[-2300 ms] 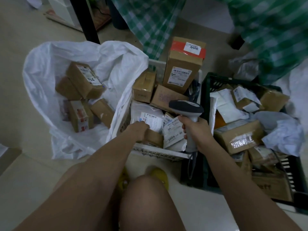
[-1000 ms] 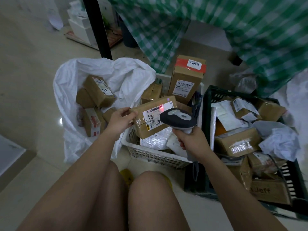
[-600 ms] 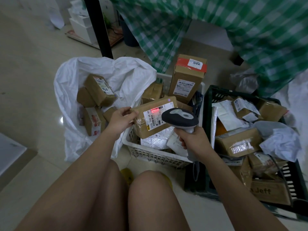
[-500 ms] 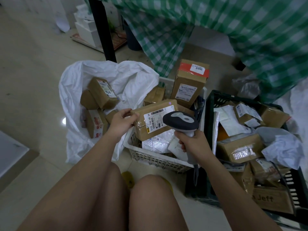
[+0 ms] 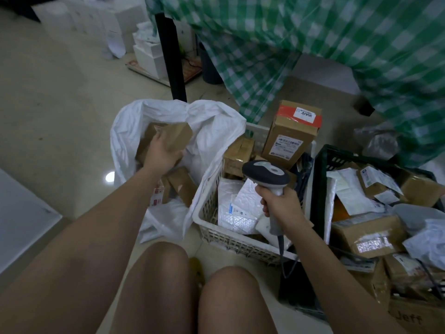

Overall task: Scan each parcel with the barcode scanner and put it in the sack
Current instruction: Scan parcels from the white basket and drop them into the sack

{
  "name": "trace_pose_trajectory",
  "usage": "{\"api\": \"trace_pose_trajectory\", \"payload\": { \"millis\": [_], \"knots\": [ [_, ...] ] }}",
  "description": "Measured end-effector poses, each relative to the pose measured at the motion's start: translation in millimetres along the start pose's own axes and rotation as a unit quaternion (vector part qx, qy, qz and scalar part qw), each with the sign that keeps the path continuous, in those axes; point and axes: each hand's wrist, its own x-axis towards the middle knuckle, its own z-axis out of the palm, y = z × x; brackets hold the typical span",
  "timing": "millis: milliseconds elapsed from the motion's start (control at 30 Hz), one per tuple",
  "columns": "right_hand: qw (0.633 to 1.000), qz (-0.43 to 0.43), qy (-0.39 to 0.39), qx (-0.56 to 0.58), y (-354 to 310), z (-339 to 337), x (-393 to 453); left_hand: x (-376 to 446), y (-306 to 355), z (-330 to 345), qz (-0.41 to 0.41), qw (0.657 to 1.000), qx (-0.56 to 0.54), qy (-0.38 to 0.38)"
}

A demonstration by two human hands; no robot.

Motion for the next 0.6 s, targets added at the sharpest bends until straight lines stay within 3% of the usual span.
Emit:
{"api": "trace_pose_trajectory", "payload": {
  "millis": [100, 400, 600],
  "knots": [
    [1.0, 0.01, 0.015, -0.001, 8, -13, 1, -6, 13, 21, -0.017, 0.999, -0.015, -0.045],
    [0.995, 0.055, 0.078, 0.003, 30, -58, 6, -42, 33, 129, 0.039, 0.973, -0.051, -0.221],
    [0.994, 0.066, 0.084, 0.001, 36, -71, 24, -36, 22, 209, -0.006, 0.959, -0.016, -0.282]
  ]
}}
